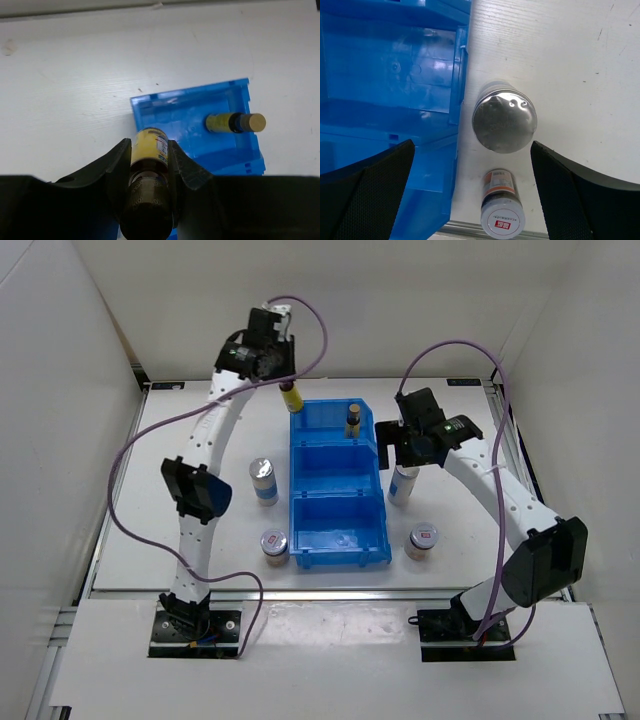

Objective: Organize the condiment bottles

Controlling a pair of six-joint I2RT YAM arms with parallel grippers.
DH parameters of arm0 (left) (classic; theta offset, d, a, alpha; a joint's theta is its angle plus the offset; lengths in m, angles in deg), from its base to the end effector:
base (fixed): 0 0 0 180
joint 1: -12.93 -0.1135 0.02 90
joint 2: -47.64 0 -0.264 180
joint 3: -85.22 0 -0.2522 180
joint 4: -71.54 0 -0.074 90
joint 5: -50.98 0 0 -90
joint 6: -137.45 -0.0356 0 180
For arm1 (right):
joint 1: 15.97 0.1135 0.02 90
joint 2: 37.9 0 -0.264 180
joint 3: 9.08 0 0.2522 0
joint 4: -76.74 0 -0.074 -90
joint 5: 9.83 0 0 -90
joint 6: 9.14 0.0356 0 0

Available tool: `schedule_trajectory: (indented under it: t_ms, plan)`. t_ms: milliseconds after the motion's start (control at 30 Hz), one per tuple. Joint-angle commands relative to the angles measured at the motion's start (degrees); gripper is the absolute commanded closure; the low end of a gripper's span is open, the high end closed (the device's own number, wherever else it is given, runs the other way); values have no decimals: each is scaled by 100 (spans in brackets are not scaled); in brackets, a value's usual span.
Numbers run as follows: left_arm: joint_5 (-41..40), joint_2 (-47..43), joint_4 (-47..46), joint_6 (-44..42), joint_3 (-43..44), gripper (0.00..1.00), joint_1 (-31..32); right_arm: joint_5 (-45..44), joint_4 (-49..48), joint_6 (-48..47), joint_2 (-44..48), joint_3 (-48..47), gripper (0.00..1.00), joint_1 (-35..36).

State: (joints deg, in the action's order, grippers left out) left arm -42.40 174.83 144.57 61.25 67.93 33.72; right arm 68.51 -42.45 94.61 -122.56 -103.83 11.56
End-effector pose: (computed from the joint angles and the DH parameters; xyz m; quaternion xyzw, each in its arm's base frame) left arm 0.4418 -0.1655 0.4036 0.0416 0.8956 -0.1062 0.4299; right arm 0.2806 0.1381 0.3363 -0.0785 0.9343 0.0283 0.3466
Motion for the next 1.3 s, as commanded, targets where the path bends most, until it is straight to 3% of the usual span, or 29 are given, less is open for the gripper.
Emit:
schedule_trajectory:
  t_ms: [0,833,900,1000,1033,1100,1133,1233,1267]
  plan:
    - [171,104,-126,-237,205,89,371,-47,6,74,231,40,0,-28]
    - [65,1500,-556,-660,91,89,619,-152,6,127,345,286,0,-186]
    - [65,1562,-556,-712,91,86,619,-152,6,127,345,286,0,-186]
    - [4,1563,-556,-712,38,72,619,-214,59,127,345,286,0,-248]
    - [4,1563,-556,-712,38,57,619,-214,111,188,293,286,0,-248]
    - [4,1563,-556,-765,-23,45,619,-266,112,241,223,286,0,-248]
    - [56,1563,-556,-765,-23,33,619,-267,173,311,222,233,0,-248]
    - [56,1449,-556,-765,-85,15,671,-319,226,364,169,233,0,-248]
    - [56,1448,-556,-765,-154,0,671,-319,226,417,109,233,0,-300]
